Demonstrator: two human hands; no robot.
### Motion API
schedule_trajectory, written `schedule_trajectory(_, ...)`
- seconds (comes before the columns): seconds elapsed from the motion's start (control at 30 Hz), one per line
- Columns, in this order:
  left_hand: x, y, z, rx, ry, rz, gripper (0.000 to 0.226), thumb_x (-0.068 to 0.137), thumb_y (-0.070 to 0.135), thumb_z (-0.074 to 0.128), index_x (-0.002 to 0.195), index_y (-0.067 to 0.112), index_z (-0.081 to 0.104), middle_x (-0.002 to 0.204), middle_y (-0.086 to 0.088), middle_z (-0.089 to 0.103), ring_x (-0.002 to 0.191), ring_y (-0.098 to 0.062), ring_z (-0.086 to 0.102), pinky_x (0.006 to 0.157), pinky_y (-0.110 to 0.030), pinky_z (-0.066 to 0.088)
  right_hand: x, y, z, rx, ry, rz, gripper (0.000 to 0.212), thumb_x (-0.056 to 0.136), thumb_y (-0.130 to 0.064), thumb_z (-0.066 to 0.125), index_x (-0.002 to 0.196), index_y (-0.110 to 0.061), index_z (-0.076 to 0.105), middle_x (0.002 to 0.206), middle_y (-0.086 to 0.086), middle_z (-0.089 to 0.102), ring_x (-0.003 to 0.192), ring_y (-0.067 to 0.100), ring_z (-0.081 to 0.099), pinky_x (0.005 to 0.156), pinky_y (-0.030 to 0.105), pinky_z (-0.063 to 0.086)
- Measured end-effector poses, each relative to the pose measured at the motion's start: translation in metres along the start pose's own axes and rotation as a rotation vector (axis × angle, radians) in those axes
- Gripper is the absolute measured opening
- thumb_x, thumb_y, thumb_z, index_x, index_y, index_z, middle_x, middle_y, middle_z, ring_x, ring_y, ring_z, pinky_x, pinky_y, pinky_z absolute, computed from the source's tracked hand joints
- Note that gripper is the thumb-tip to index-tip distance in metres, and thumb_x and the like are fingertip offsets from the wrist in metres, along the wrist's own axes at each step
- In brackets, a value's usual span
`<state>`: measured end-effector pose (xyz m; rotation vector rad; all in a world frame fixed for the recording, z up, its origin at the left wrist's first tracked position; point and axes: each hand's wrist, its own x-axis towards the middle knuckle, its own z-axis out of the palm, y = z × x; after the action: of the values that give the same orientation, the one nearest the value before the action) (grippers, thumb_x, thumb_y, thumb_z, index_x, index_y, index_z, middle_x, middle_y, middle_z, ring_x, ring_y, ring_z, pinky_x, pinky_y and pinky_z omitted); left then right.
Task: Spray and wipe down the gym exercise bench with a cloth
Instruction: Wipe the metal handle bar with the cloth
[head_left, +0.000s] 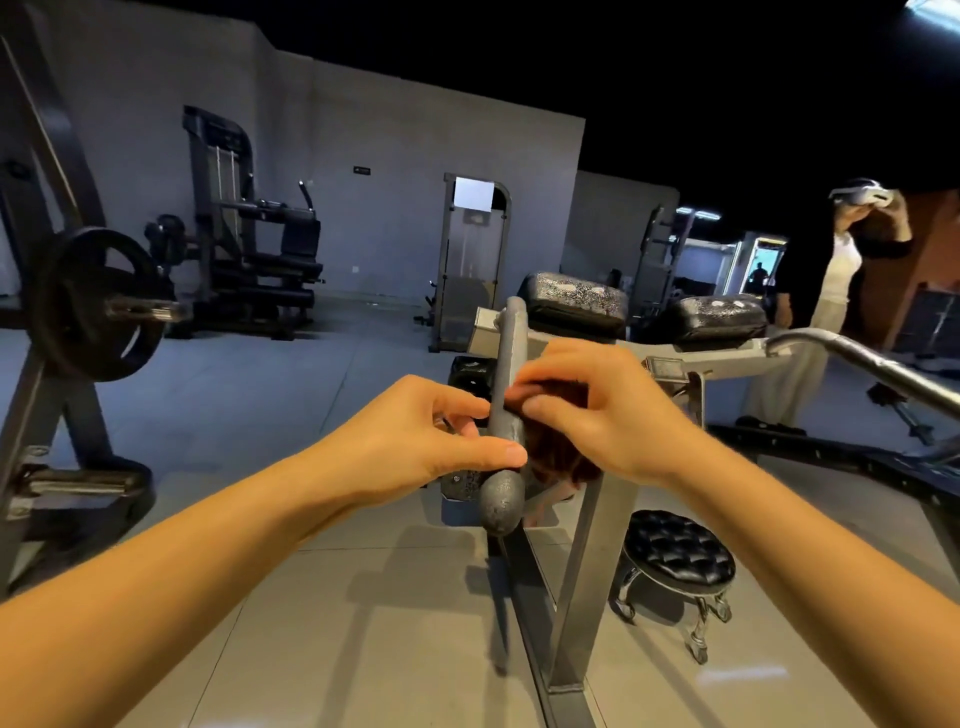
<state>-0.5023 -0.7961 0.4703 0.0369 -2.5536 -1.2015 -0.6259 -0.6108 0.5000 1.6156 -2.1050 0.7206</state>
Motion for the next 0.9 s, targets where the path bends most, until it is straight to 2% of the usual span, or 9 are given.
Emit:
schedule_trajectory(0.17, 0.000, -0.001, 0.001, -0.004, -0.014, 0.001, 0.051, 0.070, 0.061, 0.076, 0.103, 0.024, 0.079, 0.121, 0.019, 0.065, 0.107, 0.004, 0.057, 0.093, -0.025, 0.044, 0.036, 0.022, -0.003, -0.089, 0.046, 0.056, 0.012, 0.096, -0.023, 0.068, 0.103, -0.026, 0.078, 0.096, -0.015, 0.065, 0.092, 0.003, 0.059, 0.090, 0.025, 0.051)
schedule_trajectory(0.27, -0.001, 0.001, 0.001, -0.003, -0.016, 0.005, 0.066, 0.065, 0.065, 0.072, 0.116, 0.024, 0.075, 0.128, 0.017, 0.063, 0.105, 0.003, 0.057, 0.087, -0.022, 0.043, 0.072, 0.041, 0.007, -0.161, 0.123, 0.198, 0.014, 0.097, -0.023, 0.067, 0.105, -0.022, 0.079, 0.104, -0.003, 0.072, 0.098, 0.015, 0.062, 0.096, 0.044, 0.052)
schedule_trajectory(0.33, -0.002, 0.003, 0.001, -0.002, -0.037, 0.030, 0.060, 0.068, 0.063, 0.070, 0.122, 0.038, 0.068, 0.124, 0.017, 0.065, 0.102, 0.000, 0.061, 0.075, -0.012, 0.045, 0.061, 0.032, 0.013, -0.133, 0.158, 0.219, 0.015, 0.097, -0.020, 0.067, 0.106, -0.020, 0.079, 0.104, -0.002, 0.071, 0.099, 0.016, 0.062, 0.095, 0.041, 0.053)
schedule_trajectory(0.43, -0.002, 0.002, 0.001, -0.012, -0.075, 0.072, 0.038, 0.074, 0.057, 0.072, 0.109, 0.053, 0.061, 0.114, 0.023, 0.069, 0.098, 0.009, 0.062, 0.075, -0.010, 0.045, 0.007, 0.000, 0.008, -0.003, 0.113, 0.110, 0.014, 0.096, -0.019, 0.069, 0.105, -0.022, 0.078, 0.098, -0.011, 0.067, 0.094, 0.005, 0.062, 0.086, 0.018, 0.049)
schedule_trajectory(0.6, 0.000, -0.007, 0.000, -0.008, -0.124, 0.128, 0.034, 0.074, 0.059, 0.076, 0.106, 0.063, 0.065, 0.115, 0.036, 0.063, 0.105, 0.008, 0.057, 0.083, -0.017, 0.040, -0.005, 0.003, 0.004, 0.028, 0.101, 0.042, 0.015, 0.095, -0.020, 0.070, 0.107, -0.023, 0.079, 0.097, -0.014, 0.066, 0.094, 0.005, 0.063, 0.084, 0.017, 0.049)
schedule_trajectory(0.67, 0.001, -0.011, -0.001, 0.036, -0.131, 0.120, 0.049, 0.066, 0.078, 0.074, 0.112, 0.070, 0.060, 0.119, 0.039, 0.058, 0.110, 0.013, 0.052, 0.089, -0.022, 0.041, 0.033, 0.025, 0.007, -0.041, 0.153, 0.104, 0.014, 0.096, -0.020, 0.069, 0.105, -0.022, 0.079, 0.099, -0.009, 0.068, 0.095, 0.007, 0.061, 0.091, 0.026, 0.050)
schedule_trajectory(0.77, 0.002, -0.016, -0.005, 0.114, -0.104, 0.130, 0.103, 0.056, 0.089, 0.072, 0.147, 0.047, 0.047, 0.141, 0.037, 0.046, 0.121, 0.014, 0.047, 0.106, -0.030, 0.042, 0.074, 0.051, 0.012, -0.037, 0.210, 0.231, 0.016, 0.096, -0.019, 0.069, 0.107, -0.018, 0.080, 0.104, 0.000, 0.075, 0.100, 0.015, 0.065, 0.098, 0.042, 0.053)
schedule_trajectory(0.83, -0.002, -0.008, -0.005, 0.089, -0.130, 0.143, 0.091, 0.065, 0.074, 0.076, 0.147, 0.048, 0.044, 0.144, 0.045, 0.038, 0.117, 0.023, 0.044, 0.108, -0.018, 0.037, 0.063, 0.048, 0.018, -0.018, 0.254, 0.248, 0.016, 0.095, -0.018, 0.070, 0.107, -0.017, 0.080, 0.102, -0.001, 0.075, 0.097, 0.011, 0.065, 0.096, 0.040, 0.053)
schedule_trajectory(0.9, -0.005, -0.001, -0.001, 0.066, -0.150, 0.183, 0.063, 0.072, 0.053, 0.074, 0.127, 0.058, 0.045, 0.120, 0.063, 0.040, 0.107, 0.035, 0.041, 0.094, 0.003, 0.033, 0.028, 0.029, 0.021, 0.046, 0.259, 0.203, 0.015, 0.095, -0.015, 0.070, 0.106, -0.017, 0.079, 0.099, -0.005, 0.072, 0.093, 0.007, 0.064, 0.091, 0.035, 0.053)
